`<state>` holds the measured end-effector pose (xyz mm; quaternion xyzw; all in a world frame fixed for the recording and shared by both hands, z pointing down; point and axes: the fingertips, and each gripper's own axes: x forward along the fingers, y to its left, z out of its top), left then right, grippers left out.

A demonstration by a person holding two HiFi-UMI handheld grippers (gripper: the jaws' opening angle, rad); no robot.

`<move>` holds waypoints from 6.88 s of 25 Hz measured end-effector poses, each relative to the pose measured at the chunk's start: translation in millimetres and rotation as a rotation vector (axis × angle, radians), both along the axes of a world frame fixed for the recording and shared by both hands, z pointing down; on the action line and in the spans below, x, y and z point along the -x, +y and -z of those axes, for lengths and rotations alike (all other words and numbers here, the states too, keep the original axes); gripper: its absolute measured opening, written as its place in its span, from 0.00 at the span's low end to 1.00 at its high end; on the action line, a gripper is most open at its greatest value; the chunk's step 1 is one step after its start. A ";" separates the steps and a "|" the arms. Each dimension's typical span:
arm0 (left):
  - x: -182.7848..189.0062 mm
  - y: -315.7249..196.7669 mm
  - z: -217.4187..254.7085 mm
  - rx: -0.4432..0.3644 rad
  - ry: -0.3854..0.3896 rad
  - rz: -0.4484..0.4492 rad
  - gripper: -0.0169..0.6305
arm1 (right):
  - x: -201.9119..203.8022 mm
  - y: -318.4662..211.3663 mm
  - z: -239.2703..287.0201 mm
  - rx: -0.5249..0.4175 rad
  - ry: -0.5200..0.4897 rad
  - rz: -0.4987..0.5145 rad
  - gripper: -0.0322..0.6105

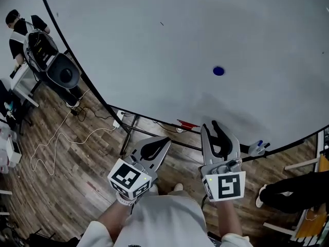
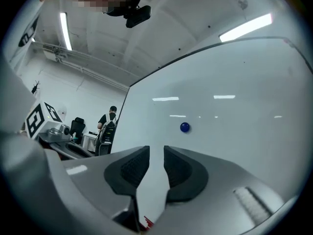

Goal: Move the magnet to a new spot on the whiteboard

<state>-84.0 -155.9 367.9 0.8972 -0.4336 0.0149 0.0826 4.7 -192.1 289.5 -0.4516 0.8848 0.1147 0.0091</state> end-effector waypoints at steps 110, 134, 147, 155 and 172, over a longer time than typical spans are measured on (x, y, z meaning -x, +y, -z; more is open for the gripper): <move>8.1 -23.4 33.7 -0.041 0.005 -0.007 0.04 | -17.7 -54.0 70.5 -0.146 -0.036 -0.285 0.25; -28.4 -14.8 51.3 -0.100 -0.002 -0.073 0.04 | -73.0 6.7 23.9 -0.098 -0.076 -0.275 0.25; -80.0 -23.2 53.6 -0.107 -0.013 -0.162 0.04 | -126.6 -17.8 41.6 -0.112 -0.031 -0.338 0.25; -100.2 -35.5 52.2 -0.097 -0.010 -0.183 0.04 | -170.0 -59.8 48.6 -0.092 -0.038 -0.406 0.25; -102.1 -42.8 52.0 -0.087 -0.018 -0.161 0.04 | -193.2 -111.9 59.5 -0.099 0.013 -0.512 0.25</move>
